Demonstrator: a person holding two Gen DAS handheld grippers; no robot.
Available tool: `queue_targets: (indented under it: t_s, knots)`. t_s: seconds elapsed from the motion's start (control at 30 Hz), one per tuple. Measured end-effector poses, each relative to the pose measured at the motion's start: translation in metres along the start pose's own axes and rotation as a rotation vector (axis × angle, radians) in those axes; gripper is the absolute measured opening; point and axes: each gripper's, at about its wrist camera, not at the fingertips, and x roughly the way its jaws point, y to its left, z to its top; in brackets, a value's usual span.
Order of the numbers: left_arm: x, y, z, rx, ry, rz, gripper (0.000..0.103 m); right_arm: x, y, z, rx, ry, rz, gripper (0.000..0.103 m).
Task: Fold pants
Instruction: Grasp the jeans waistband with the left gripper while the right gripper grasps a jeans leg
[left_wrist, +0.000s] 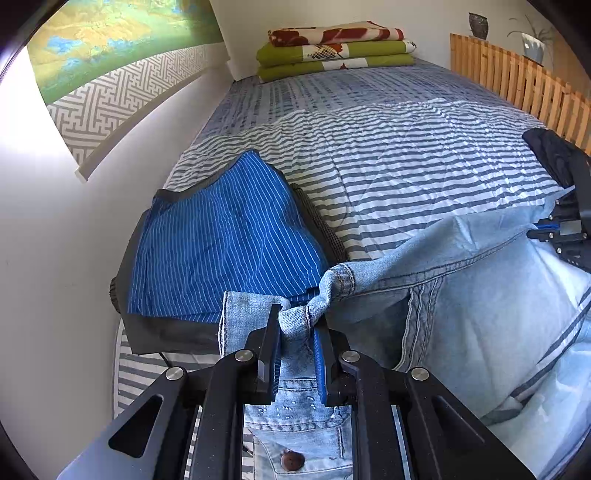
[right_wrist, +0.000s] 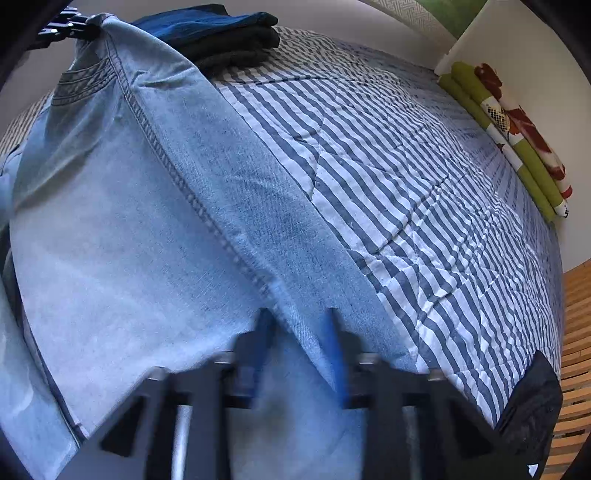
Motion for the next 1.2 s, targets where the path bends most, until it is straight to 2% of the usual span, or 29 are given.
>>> queue_targets:
  t_s: [0.07, 0.23, 0.33, 0.43, 0.53, 0.6, 0.67, 0.7, 0.73, 0.77, 0.87, 1.0, 1.1, 1.2]
  knots:
    - [-0.008, 0.004, -0.004, -0.020, -0.019, 0.001, 0.015, -0.015, 0.006, -0.006, -0.005, -0.049, -0.048, 0.002]
    - [-0.052, 0.019, -0.009, -0.074, -0.072, -0.006, 0.015, -0.088, -0.011, -0.013, 0.104, -0.201, -0.029, 0.002]
    - [-0.075, 0.025, 0.005, -0.075, -0.097, 0.027, 0.015, -0.135, -0.024, -0.003, 0.106, -0.297, -0.052, 0.002]
    - [-0.074, 0.030, 0.032, -0.082, -0.104, 0.046, 0.015, -0.154, -0.044, 0.017, 0.133, -0.348, -0.096, 0.002]
    - [-0.042, 0.028, 0.062, -0.073, -0.082, 0.075, 0.015, -0.127, -0.068, 0.048, 0.204, -0.312, -0.179, 0.002]
    - [-0.005, 0.020, 0.077, -0.052, -0.046, 0.145, 0.015, -0.087, -0.078, 0.068, 0.220, -0.237, -0.215, 0.003]
    - [0.037, 0.015, 0.082, -0.059, 0.029, 0.171, 0.016, -0.044, -0.083, 0.079, 0.214, -0.125, -0.199, 0.009]
    - [0.054, 0.014, 0.083, -0.071, 0.067, 0.175, 0.019, -0.026, -0.084, 0.081, 0.224, -0.074, -0.197, 0.020]
    - [0.068, 0.013, 0.081, -0.081, 0.096, 0.170, 0.022, -0.019, -0.086, 0.079, 0.236, -0.056, -0.180, 0.029]
    - [0.076, 0.012, 0.079, -0.082, 0.104, 0.173, 0.023, -0.017, -0.088, 0.075, 0.252, -0.060, -0.165, 0.030]
    - [0.075, 0.018, 0.078, -0.127, 0.083, 0.172, 0.029, -0.036, -0.102, 0.050, 0.309, -0.097, -0.138, 0.030]
    - [0.049, 0.032, 0.068, -0.160, 0.058, 0.139, 0.046, -0.081, -0.144, -0.011, 0.436, -0.113, -0.156, 0.031]
    - [0.027, 0.039, 0.059, -0.172, 0.040, 0.146, 0.054, -0.119, -0.182, -0.084, 0.568, -0.092, -0.211, 0.035]
    - [0.010, 0.052, 0.046, -0.234, 0.044, 0.170, 0.055, -0.148, -0.211, -0.168, 0.664, -0.037, -0.290, 0.037]
